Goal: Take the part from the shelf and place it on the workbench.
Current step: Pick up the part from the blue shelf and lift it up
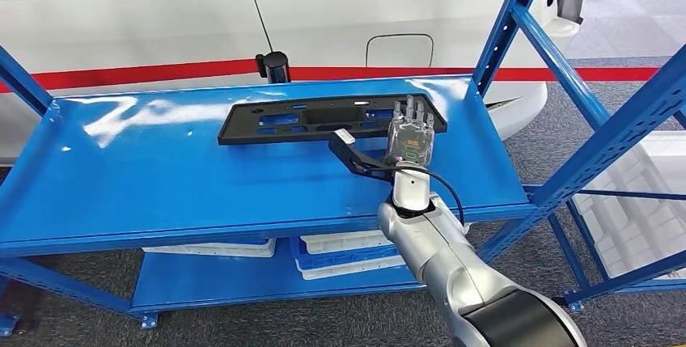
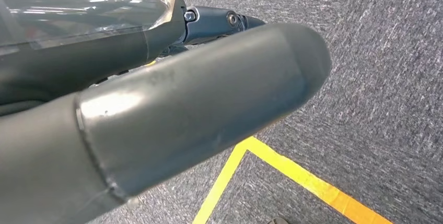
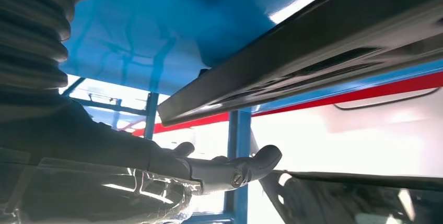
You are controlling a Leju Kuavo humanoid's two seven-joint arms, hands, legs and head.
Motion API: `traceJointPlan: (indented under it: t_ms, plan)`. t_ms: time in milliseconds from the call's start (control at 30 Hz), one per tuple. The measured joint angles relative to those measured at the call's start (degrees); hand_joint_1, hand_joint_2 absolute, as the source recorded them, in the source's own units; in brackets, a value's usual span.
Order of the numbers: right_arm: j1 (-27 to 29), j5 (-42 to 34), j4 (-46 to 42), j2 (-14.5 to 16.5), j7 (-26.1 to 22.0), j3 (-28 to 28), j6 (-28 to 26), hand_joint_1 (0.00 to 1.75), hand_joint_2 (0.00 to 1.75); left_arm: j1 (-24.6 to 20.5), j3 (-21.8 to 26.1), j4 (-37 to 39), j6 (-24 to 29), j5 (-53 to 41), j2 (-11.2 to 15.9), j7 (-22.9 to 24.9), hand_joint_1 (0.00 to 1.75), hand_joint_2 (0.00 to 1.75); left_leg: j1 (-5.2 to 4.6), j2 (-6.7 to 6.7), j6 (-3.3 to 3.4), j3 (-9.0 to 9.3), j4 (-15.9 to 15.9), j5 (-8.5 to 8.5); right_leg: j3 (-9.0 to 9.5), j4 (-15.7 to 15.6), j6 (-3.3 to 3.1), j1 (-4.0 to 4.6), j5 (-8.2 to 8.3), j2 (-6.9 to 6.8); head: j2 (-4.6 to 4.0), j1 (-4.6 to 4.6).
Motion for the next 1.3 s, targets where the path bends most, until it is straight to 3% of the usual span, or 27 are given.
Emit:
traceJointPlan:
  t_ms: [33,67,867,1300]
  plan:
    - [0.0,0.13,0.05,-0.2,0.07,-0.33,-0.04,1.64,1.75,-0.01,0.0,0.0,0.18,-0.14,0.0,0.22,0.0,0.0,0.0,0.0,0.0,0.0,0.0,0.0,0.0,0.0,0.0,0.0,0.0,0.0,0.0,-0.01]
    - [-0.01,0.26,0.09,-0.37,0.11,-0.62,-0.07,1.74,1.75,-0.01,0.0,0.0,0.31,-0.23,0.01,0.4,0.0,0.0,0.0,0.01,0.0,0.01,0.0,0.0,0.0,0.0,0.0,0.0,0.0,0.0,0.0,-0.01]
    - [-0.73,4.11,0.13,-1.5,-1.97,-3.1,-2.56,1.75,1.75,-0.02,-0.02,0.0,0.44,-0.89,0.28,-0.03,0.0,0.0,0.01,-0.01,0.0,0.11,0.0,0.0,0.12,0.0,0.0,0.0,0.0,-0.01,-0.01,-0.01]
    - [0.31,4.05,-0.17,-0.81,-4.74,-5.28,-7.53,1.75,1.75,-0.02,0.03,0.0,0.25,-0.32,0.48,-1.36,0.0,0.0,0.01,0.0,0.0,0.1,0.0,0.0,0.1,0.0,0.0,0.01,0.0,0.0,-0.01,-0.01]
